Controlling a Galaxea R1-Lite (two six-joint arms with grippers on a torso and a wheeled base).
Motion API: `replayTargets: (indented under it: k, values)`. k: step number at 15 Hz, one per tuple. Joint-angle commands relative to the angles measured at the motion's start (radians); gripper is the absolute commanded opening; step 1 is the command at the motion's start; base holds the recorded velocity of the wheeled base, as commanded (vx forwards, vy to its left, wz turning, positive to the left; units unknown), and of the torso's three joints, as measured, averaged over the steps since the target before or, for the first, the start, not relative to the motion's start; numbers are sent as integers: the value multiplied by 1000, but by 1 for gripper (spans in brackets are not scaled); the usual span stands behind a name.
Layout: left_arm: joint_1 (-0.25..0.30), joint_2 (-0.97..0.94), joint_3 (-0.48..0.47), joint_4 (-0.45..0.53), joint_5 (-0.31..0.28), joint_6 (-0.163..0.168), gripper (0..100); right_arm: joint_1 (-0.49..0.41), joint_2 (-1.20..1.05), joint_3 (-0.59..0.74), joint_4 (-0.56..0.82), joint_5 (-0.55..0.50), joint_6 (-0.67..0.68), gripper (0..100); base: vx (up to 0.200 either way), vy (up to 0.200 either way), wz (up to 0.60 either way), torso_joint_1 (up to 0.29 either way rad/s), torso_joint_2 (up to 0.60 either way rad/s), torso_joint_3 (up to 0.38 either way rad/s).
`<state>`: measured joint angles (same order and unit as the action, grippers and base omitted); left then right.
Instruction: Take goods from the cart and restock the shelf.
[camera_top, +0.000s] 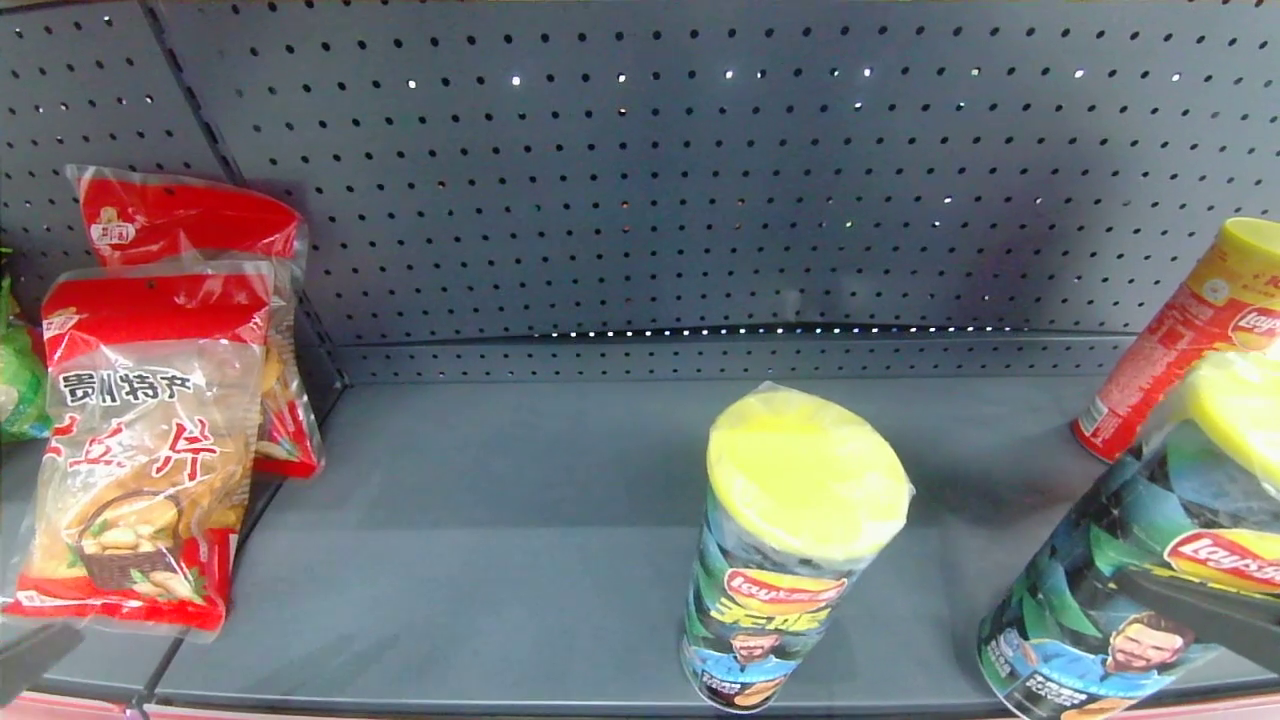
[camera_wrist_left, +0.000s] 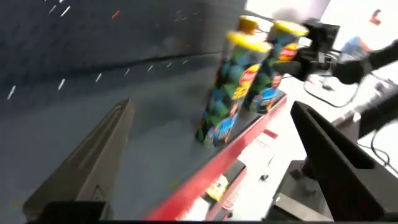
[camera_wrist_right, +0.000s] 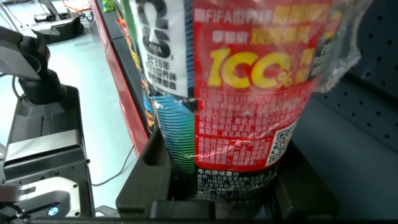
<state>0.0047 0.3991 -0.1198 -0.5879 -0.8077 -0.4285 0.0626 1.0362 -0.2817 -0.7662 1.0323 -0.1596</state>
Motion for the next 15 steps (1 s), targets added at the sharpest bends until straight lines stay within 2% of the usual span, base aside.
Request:
replayTargets:
  k: [1, 2, 3, 4, 5, 6, 7, 8, 9, 10, 11, 12, 15]
  values:
    - [126, -307, -37, 244, 150, -4, 100, 0, -13, 4, 1, 2, 0, 0, 0, 0, 0, 0, 0, 0]
    - [127, -307, -37, 246, 183, 2, 100, 0, -13, 4, 1, 2, 0, 0, 0, 0, 0, 0, 0, 0]
    - [127, -307, -14, 257, 278, 60, 100, 0, -10, -1, 1, 2, 2, 0, 0, 0, 0, 0, 0, 0]
    - [127, -307, 45, 258, 403, 195, 100, 0, -5, -5, 1, 2, 2, 0, 0, 0, 0, 0, 0, 0]
    - [126, -307, 117, 260, 476, 286, 100, 0, -2, -8, 1, 2, 2, 0, 0, 0, 0, 0, 0, 0]
    - [127, -307, 120, 278, 513, 306, 100, 2, -1, -10, 1, 3, 2, 0, 0, 0, 0, 0, 0, 0]
    - [127, -307, 117, 276, 528, 349, 100, 2, -1, -10, 1, 3, 2, 0, 0, 0, 0, 0, 0, 0]
    - [127, -307, 117, 286, 538, 404, 100, 2, -1, -11, 1, 3, 2, 0, 0, 0, 0, 0, 0, 0]
    - [127, -307, 118, 353, 617, 462, 100, 3, 1, -14, 1, 3, 2, 0, 0, 0, 0, 0, 0, 0]
    - [127, -307, 118, 402, 677, 464, 100, 6, 1, -14, 1, 3, 2, 0, 0, 0, 0, 0, 0, 0]
    - [127, -307, 120, 500, 737, 464, 100, 8, 2, -14, 1, 3, 2, 0, 0, 0, 0, 0, 0, 0]
    - [126, -309, 120, 546, 743, 459, 100, 10, 4, -14, 1, 5, 2, 0, 0, 0, 0, 0, 0, 0]
    - [127, -309, 120, 543, 745, 459, 100, 10, 2, -13, 1, 5, 2, 0, 0, 0, 0, 0, 0, 0]
